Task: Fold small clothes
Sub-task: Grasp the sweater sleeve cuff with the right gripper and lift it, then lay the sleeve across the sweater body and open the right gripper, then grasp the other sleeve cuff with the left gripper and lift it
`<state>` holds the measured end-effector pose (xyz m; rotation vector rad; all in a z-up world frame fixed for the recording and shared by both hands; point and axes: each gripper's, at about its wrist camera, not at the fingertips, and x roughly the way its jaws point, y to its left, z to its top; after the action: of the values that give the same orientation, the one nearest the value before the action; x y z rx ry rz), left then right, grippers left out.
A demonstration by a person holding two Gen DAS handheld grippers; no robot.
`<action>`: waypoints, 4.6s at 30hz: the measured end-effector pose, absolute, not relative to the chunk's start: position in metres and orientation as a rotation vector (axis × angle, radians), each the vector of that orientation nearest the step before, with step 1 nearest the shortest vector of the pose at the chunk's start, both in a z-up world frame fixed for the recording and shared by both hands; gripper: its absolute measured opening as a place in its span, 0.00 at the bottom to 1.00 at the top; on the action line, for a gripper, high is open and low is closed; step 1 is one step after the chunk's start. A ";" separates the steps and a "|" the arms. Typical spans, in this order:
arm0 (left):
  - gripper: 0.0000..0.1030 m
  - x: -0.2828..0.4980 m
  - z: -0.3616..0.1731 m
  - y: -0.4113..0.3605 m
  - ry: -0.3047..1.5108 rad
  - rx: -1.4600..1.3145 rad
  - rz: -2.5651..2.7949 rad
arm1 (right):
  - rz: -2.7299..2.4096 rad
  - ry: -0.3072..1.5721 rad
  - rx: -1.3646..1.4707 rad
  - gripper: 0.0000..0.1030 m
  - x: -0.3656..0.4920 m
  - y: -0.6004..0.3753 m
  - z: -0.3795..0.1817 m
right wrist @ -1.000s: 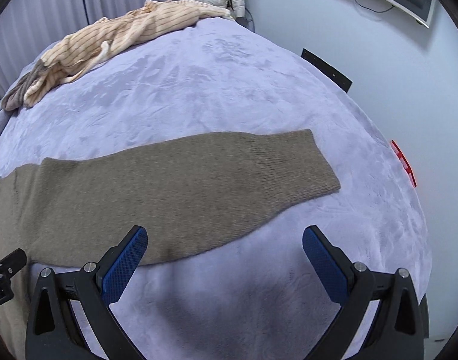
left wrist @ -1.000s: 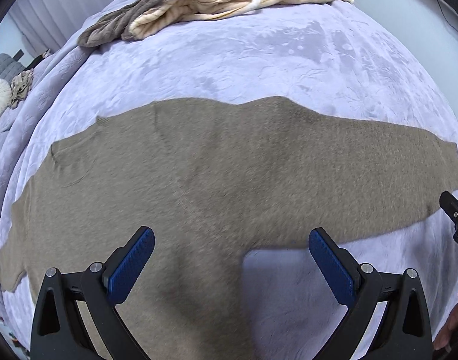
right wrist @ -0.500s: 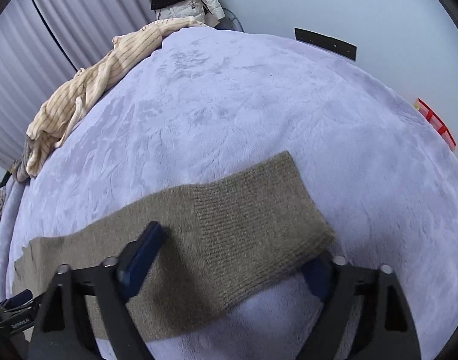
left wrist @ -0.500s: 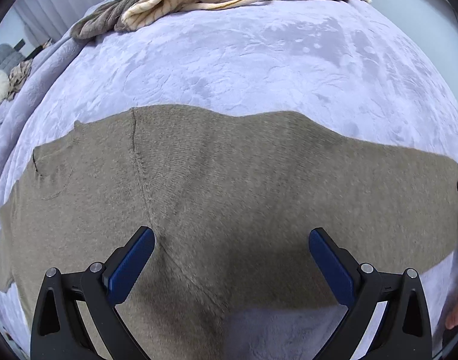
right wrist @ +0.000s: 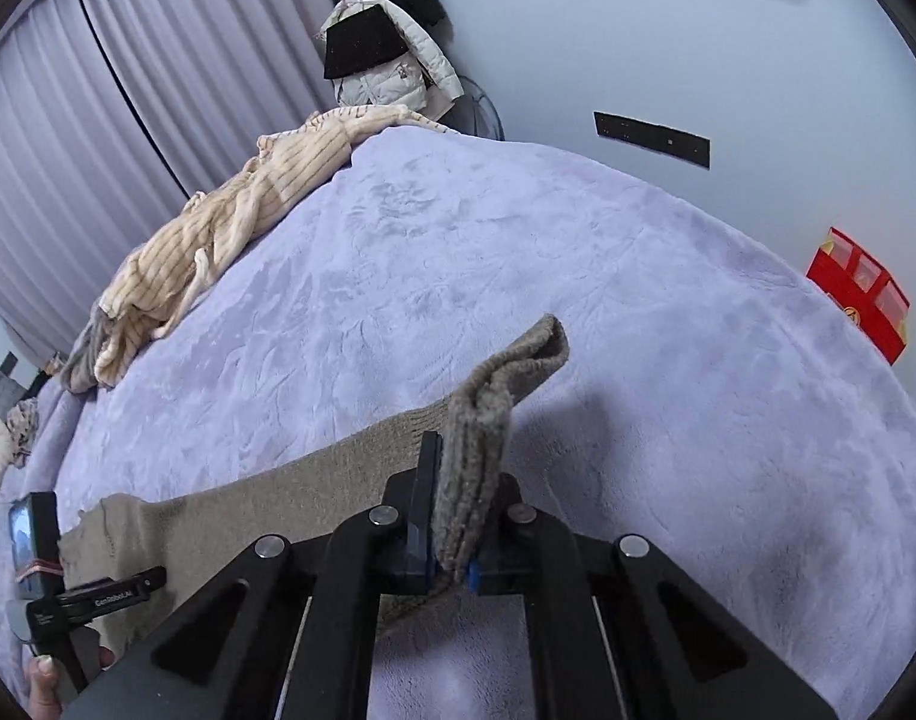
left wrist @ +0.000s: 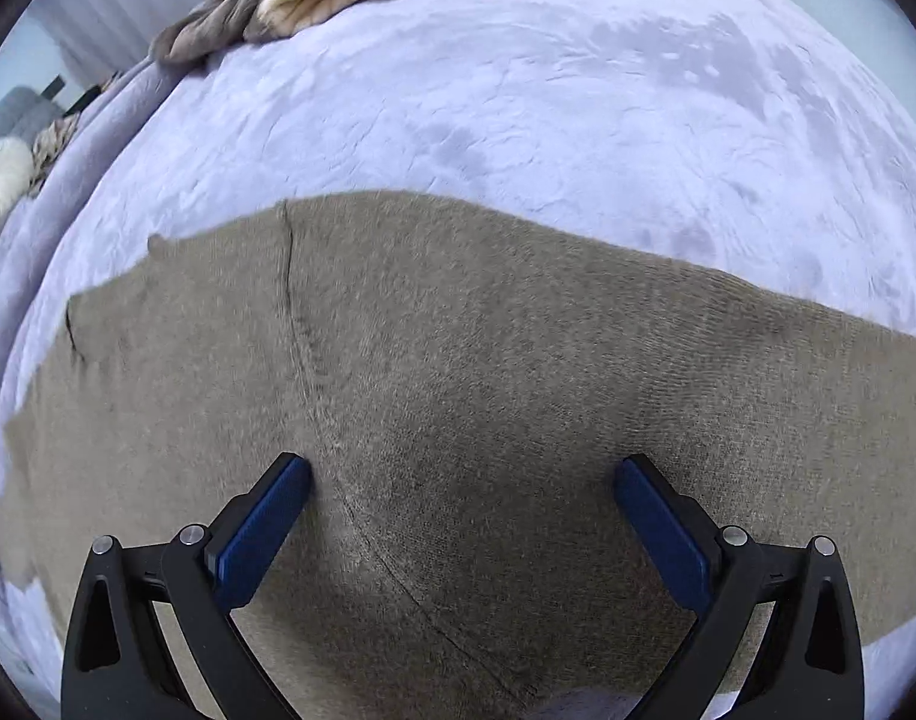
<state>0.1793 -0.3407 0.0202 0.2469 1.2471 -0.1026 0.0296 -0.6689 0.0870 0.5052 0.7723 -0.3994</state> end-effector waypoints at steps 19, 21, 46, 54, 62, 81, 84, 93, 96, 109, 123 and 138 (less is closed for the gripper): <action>1.00 0.121 0.074 -0.275 1.111 0.196 -0.204 | -0.366 0.745 0.367 0.06 0.037 -0.579 0.156; 1.00 0.119 0.077 -0.265 1.101 0.178 -0.213 | -0.351 0.743 0.355 0.06 0.041 -0.563 0.163; 1.00 0.095 0.051 -0.077 1.173 -0.017 -0.135 | -0.118 0.763 0.186 0.06 0.123 -0.302 0.209; 1.00 0.092 0.047 -0.022 1.174 -0.095 -0.105 | -0.078 0.795 0.109 0.06 0.133 -0.230 0.196; 1.00 0.077 0.038 0.022 1.177 -0.157 -0.058 | -0.017 0.842 0.022 0.06 0.132 -0.162 0.170; 1.00 0.042 0.034 0.093 1.156 -0.266 0.011 | 0.080 0.946 -0.160 0.06 0.129 -0.043 0.106; 1.00 0.034 0.033 0.102 1.156 -0.277 0.021 | 0.078 0.968 -0.204 0.06 0.130 -0.027 0.090; 1.00 0.010 0.032 0.137 1.160 -0.357 0.068 | 0.190 1.092 -0.287 0.17 0.124 0.017 0.041; 1.00 0.004 0.034 0.149 1.152 -0.385 0.079 | 0.305 1.097 -0.277 0.41 0.116 0.033 0.044; 1.00 0.005 0.027 0.170 1.162 -0.430 0.103 | -0.250 1.091 -0.146 0.65 0.128 -0.121 0.055; 1.00 -0.016 -0.002 0.371 0.939 -0.971 0.265 | 0.257 1.046 -0.239 0.67 0.081 0.035 0.061; 0.10 0.000 -0.028 0.455 0.656 -1.213 0.174 | 0.142 1.078 -0.267 0.68 0.083 -0.006 0.059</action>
<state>0.0002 0.4549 -0.0277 -1.2127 0.6565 0.1741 0.0832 -0.0057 0.0591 -0.2672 1.0776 0.1417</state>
